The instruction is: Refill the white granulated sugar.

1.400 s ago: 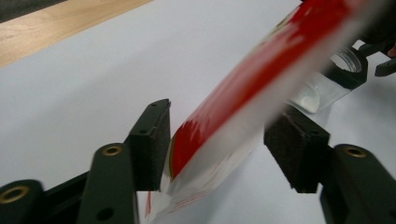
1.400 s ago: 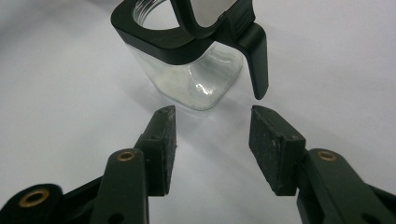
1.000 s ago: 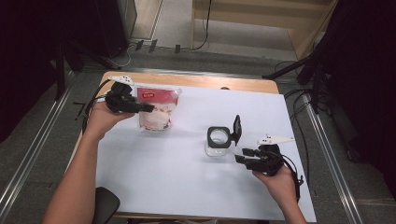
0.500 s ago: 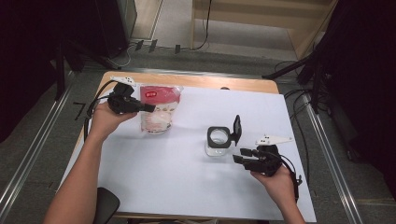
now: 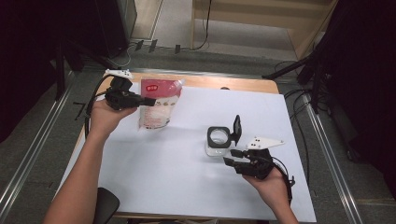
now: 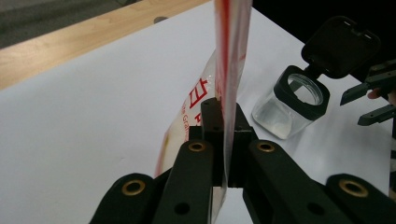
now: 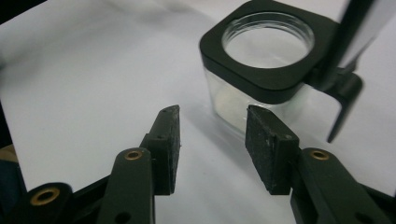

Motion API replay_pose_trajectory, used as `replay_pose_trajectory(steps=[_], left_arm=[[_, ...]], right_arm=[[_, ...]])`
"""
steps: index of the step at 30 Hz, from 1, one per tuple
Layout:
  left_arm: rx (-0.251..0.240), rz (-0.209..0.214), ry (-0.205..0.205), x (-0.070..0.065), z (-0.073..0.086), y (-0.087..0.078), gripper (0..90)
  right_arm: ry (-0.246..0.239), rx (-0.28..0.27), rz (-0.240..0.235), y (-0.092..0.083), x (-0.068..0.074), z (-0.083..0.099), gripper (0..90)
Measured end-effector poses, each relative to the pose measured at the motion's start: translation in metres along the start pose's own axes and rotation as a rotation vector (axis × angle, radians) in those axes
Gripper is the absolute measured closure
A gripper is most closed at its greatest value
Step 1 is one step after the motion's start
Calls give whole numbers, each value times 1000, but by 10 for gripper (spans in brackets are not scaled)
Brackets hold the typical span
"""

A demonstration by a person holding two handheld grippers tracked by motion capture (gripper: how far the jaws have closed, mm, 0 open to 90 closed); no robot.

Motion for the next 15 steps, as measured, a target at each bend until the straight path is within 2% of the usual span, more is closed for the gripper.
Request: replay_pose_trajectory(steps=[4,6,10,15], left_arm=[[46,-7,44,-13,-3,3,900],[61,-5,47,-18,-4,5,900],[58,23,41,-27,-5,4,900],[28,69,25,-40,-8,-2,900]], right_arm=[[-28,7,-14,6,10,-1,563],[-33,7,-17,7,12,-2,565],[-48,-5,-39,12,21,-6,572],[-48,-20,-64,17,32,-14,580]])
Point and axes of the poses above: each handheld gripper's, and its own axes: y roughly forward along the jaws, z roughly out of its underside, x roughly to its left, the point moved 9 cm from there along y, roughly forward along the jaws, and after that the axes turned 9 degrees about z, right-handed, at the moved point
